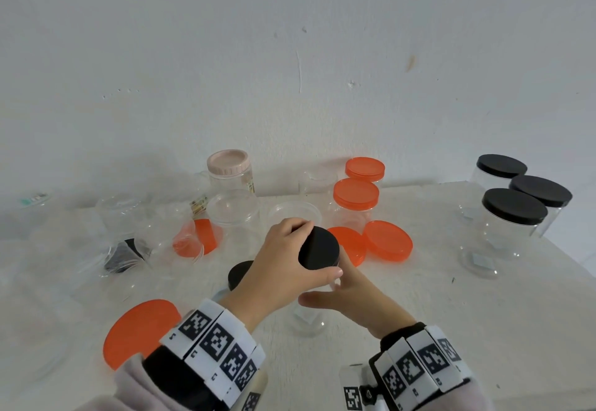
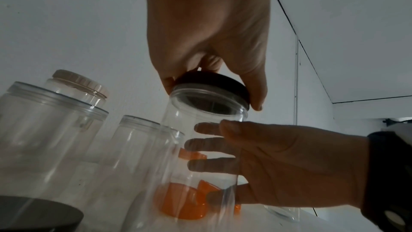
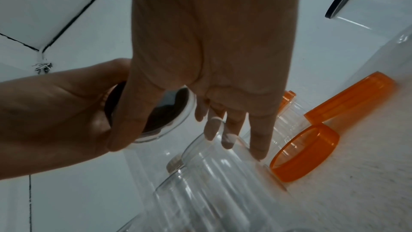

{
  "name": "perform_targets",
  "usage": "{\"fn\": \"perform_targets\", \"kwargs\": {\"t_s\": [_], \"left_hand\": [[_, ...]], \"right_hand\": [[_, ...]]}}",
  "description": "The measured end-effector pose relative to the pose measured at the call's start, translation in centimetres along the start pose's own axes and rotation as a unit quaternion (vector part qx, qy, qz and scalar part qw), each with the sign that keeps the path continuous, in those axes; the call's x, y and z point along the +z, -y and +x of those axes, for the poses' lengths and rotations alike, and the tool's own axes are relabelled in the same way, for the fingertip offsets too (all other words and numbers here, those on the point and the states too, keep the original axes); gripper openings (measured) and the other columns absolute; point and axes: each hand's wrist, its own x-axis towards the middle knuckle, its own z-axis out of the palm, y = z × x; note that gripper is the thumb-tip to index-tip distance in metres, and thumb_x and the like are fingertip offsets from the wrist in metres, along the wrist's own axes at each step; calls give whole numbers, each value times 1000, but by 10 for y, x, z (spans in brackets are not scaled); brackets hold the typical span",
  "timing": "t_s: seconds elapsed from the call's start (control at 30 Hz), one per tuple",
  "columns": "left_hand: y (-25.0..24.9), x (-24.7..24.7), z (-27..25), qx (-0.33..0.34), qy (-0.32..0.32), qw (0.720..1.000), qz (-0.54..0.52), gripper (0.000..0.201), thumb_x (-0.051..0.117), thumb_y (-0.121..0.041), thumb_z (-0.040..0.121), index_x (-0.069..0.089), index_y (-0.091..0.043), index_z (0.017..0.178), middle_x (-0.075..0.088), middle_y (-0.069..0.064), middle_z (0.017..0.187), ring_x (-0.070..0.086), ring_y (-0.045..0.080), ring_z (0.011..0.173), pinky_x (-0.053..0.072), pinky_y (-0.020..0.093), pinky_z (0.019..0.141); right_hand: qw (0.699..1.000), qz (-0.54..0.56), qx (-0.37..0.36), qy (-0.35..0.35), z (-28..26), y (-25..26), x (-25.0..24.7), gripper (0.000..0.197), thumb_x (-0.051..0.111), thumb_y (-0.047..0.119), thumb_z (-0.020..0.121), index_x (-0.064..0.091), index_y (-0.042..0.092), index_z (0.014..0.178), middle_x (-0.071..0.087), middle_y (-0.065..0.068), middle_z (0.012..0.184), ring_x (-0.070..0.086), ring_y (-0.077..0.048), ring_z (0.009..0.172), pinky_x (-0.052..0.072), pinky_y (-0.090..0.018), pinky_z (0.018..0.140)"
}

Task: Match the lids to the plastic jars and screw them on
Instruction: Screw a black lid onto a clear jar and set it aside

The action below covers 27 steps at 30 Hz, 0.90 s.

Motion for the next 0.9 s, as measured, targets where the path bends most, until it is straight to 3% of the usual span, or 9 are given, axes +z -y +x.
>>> {"fn": "perform_targets", "kwargs": {"t_s": [0.17,0.27,0.37,0.43,0.53,0.63,0.67,0.77,0.9], "left_hand": [[-1,-1,3,-7,29,1000,8,93,69,-61,73,30,-23,148,31,-15,144,28,2,130,27,17,98],[4,-6,-1,-30,41,998,-31,105,71,-64,68,20,-26,151,23,-16,149,26,2,132,27,18,98],[20,-13,-12,-65,42,986,-149,115,71,-69,57,17,-30,151,24,-20,149,26,-3,129,27,21,101],[33,-14,-21,-88,48,970,-221,110,75,-64,60,16,-36,149,26,-24,149,26,1,135,28,26,108],[47,-4,-33,-96,78,952,-280,107,81,-48,69,11,-42,150,25,-26,151,25,1,139,22,30,116],[47,10,-34,-74,97,949,-290,97,83,-42,66,19,-60,137,35,-41,138,31,-14,130,25,23,113],[45,14,-33,-71,96,951,-286,95,84,-42,65,21,-61,134,39,-40,135,34,-14,128,28,25,113],[46,24,-28,-63,85,953,-284,99,84,-46,63,24,-46,142,43,-27,139,37,-4,131,31,36,114],[53,29,-26,-63,75,959,-267,93,81,-51,66,27,-43,141,47,-28,134,42,-5,126,37,35,110]], "right_hand": [[1000,-3,3,-7,0,2,3,85,83,16,73,34,42,137,53,24,127,45,9,120,37,-18,96],[999,-31,28,-10,-4,7,1,88,85,23,71,30,46,136,48,26,129,42,6,123,35,-23,103],[998,-55,44,3,-11,18,-13,107,87,27,67,17,41,147,34,26,143,30,-1,135,27,-35,112],[996,-84,28,11,-13,33,-26,113,86,32,64,12,41,149,27,21,151,25,-2,140,24,-38,116],[985,-168,1,31,-7,64,-35,96,79,43,67,21,49,143,26,24,150,25,-1,138,26,-34,115],[948,-312,-22,64,7,87,-23,82,71,50,74,27,45,143,29,25,142,29,-2,131,32,-28,103],[929,-361,-28,78,11,92,-17,81,69,52,75,28,43,144,30,23,140,29,-4,128,33,-27,99],[869,-483,-26,107,21,101,-5,82,66,56,75,27,40,145,34,15,133,30,-10,116,37,-31,93],[817,-564,0,120,26,109,2,80,63,59,75,28,39,143,38,7,120,34,-18,109,44,-35,88]]}}
